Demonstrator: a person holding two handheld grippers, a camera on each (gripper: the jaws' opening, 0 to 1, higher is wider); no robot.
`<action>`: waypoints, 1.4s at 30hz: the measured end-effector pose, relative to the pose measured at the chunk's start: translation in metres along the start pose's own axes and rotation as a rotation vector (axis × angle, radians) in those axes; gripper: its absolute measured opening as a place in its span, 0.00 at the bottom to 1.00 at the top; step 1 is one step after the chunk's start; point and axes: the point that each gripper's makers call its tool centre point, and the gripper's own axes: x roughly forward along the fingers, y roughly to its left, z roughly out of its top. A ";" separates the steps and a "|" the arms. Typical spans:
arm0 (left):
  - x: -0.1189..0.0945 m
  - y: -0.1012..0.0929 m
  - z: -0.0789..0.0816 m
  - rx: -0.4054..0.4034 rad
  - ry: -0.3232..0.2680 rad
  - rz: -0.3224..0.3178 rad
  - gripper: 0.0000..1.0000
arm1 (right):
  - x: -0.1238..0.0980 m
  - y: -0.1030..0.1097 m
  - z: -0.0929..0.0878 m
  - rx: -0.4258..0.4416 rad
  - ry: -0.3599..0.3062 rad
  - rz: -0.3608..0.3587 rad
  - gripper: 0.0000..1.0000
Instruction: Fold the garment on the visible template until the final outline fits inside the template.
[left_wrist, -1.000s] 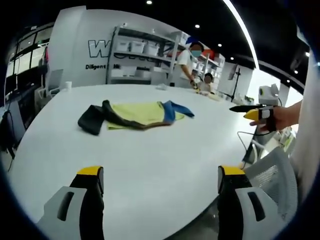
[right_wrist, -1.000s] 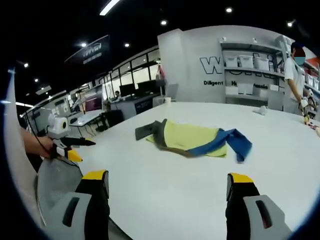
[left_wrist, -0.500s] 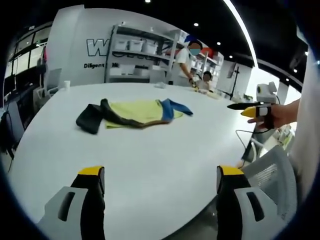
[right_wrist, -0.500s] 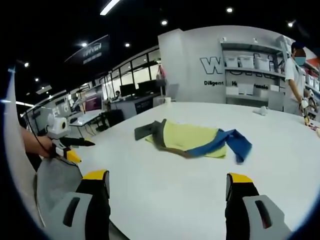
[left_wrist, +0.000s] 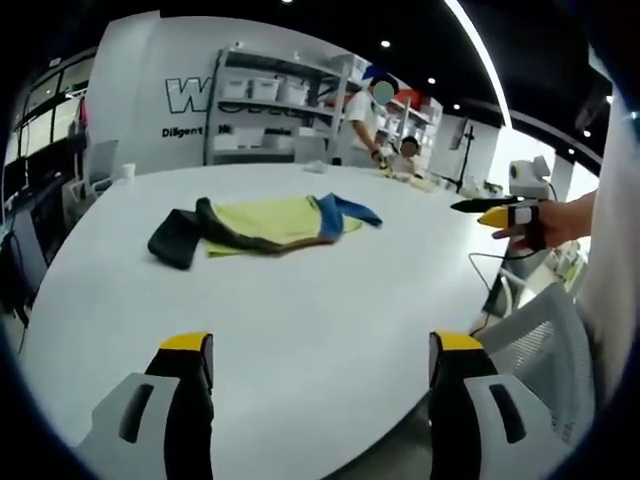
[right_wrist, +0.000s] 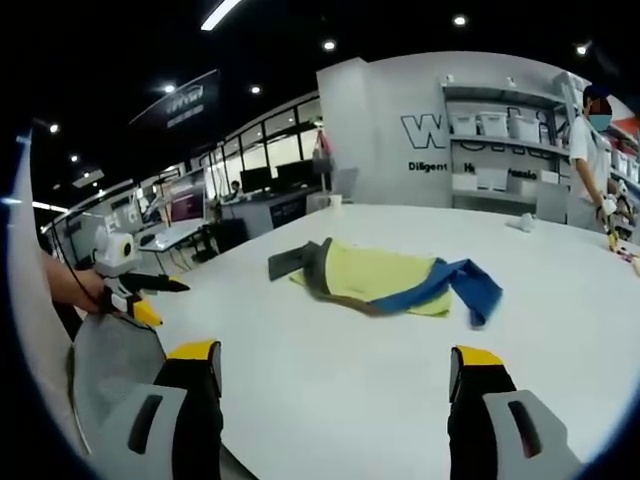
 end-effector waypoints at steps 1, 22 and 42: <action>0.000 0.000 0.000 -0.001 0.002 0.000 0.87 | 0.000 0.000 0.000 0.000 0.000 0.000 0.92; 0.003 -0.002 0.001 0.015 0.012 -0.008 0.84 | -0.004 -0.004 -0.003 -0.010 0.004 0.004 0.89; 0.015 -0.002 0.009 0.064 0.027 -0.028 0.82 | -0.005 -0.005 -0.003 -0.045 0.023 0.027 0.83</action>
